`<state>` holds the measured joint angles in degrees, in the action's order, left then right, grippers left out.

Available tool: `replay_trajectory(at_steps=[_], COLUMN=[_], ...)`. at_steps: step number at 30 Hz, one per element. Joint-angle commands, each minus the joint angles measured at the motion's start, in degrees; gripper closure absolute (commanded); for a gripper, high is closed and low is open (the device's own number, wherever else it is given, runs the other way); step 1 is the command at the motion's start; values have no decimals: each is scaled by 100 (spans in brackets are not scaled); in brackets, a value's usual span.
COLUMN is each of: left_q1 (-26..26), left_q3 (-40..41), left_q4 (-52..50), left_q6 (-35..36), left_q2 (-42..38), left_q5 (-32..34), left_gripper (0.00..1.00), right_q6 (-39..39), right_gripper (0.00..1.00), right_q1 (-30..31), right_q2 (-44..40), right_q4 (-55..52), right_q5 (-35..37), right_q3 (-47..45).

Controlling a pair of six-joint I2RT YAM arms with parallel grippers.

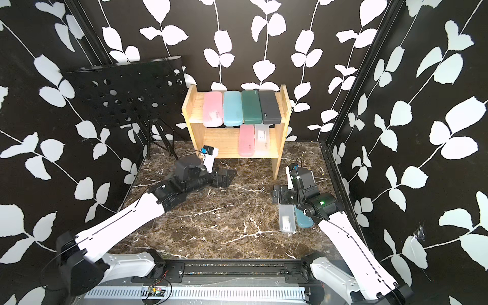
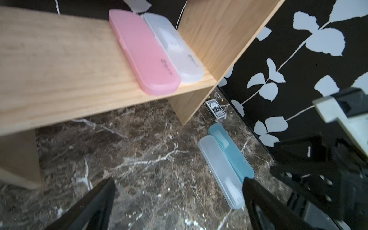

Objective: Remove the pencil cases from the shelf
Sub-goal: Place the pencil case at the center of the board, then pick up the pencil case from the shelf.

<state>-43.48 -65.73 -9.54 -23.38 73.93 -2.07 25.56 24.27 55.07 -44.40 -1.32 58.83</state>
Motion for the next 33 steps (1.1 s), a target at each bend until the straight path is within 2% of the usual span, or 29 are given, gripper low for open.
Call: replay_trajectory(at_steps=[1,6,11,18,33], left_q1=[-98,-205,-205,-212,-209], left_q3=[-320,-864,-1394,-1590,-2290], left_q4=[238,492,752,1342,1470], left_q6=[696,1279,1689,1519,1395], left_q2=[443,1253,1951,2317,3247], left_q5=[450,1050,1114,1080,1505], left_gripper=[1,1,1,1,1], right_q6=[157,127,4,-162,-505], right_gripper=[1,1,1,1,1], right_q1=[25,15,-20,-86,-342], right_q2=[73,160,295,498,775], right_q4=[66,172,179,184,134], right_q5=[-24,-33,-26,-66,-286], right_q3=[217,242,279,314,427])
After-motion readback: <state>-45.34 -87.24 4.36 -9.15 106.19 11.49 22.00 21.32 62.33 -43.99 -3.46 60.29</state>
